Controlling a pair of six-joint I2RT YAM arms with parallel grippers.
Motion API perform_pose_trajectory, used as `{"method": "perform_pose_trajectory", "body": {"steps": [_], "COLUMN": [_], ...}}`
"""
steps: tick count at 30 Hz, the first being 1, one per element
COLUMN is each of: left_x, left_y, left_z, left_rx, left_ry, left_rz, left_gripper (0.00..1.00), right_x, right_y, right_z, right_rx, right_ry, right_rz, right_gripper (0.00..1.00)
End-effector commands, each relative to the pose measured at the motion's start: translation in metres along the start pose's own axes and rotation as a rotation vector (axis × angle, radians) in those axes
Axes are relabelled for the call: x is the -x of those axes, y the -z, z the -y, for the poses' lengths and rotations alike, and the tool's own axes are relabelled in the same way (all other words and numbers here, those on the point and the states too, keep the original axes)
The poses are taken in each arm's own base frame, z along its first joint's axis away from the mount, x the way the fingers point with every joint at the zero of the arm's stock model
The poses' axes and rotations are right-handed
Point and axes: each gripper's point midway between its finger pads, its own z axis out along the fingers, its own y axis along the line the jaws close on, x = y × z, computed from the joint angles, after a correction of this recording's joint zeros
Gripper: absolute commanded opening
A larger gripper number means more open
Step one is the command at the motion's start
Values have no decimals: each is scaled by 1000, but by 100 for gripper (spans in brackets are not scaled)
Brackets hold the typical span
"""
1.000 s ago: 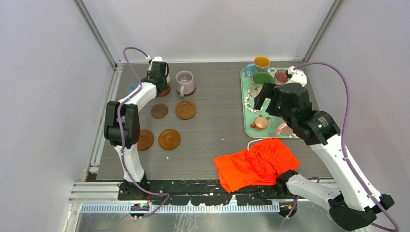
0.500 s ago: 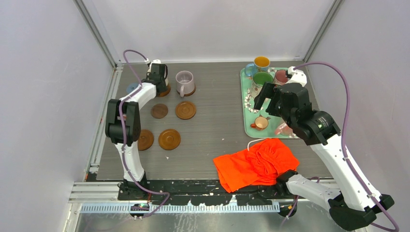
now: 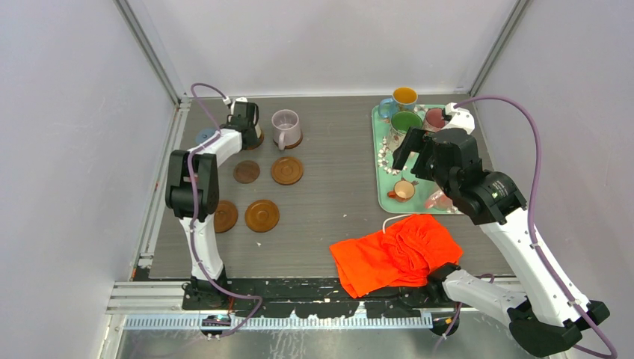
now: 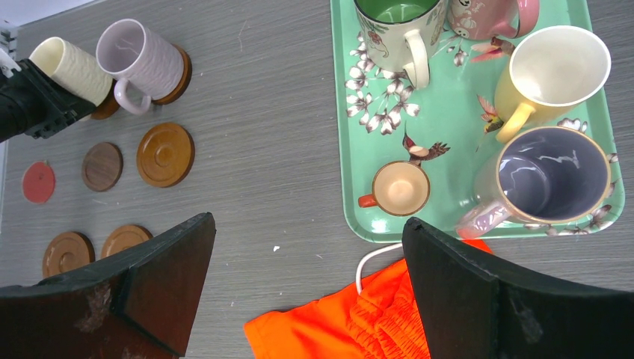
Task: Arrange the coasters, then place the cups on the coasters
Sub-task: Place the cup on the coaster.
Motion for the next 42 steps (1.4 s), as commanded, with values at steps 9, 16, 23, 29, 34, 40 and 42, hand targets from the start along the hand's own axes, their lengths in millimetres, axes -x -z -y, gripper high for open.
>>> {"method": "perform_pose_trajectory", "body": {"steps": [9, 16, 23, 29, 34, 40, 42], "left_x": [38, 25, 19, 22, 27, 44, 50], "left_y": [5, 3, 4, 10, 16, 32, 40], "left_z": [10, 7, 6, 8, 10, 15, 16], "left_rx": [-36, -25, -21, -41, -54, -88, -98], "left_ry": [86, 85, 82, 83, 89, 96, 94], "left_rz": [94, 61, 38, 48, 58, 92, 103], "left_gripper": [0, 6, 31, 49, 55, 68, 74], "right_x": [10, 8, 7, 3, 1, 3, 3], "right_y": [6, 8, 9, 9, 8, 10, 11], "right_z": [0, 2, 4, 7, 7, 7, 8], "right_rx": [7, 9, 8, 4, 4, 6, 5], "right_ry": [-25, -31, -29, -26, -25, -27, -27], "right_rz": [41, 45, 46, 41, 37, 41, 44], "right_gripper": [100, 100, 100, 100, 100, 100, 100]}}
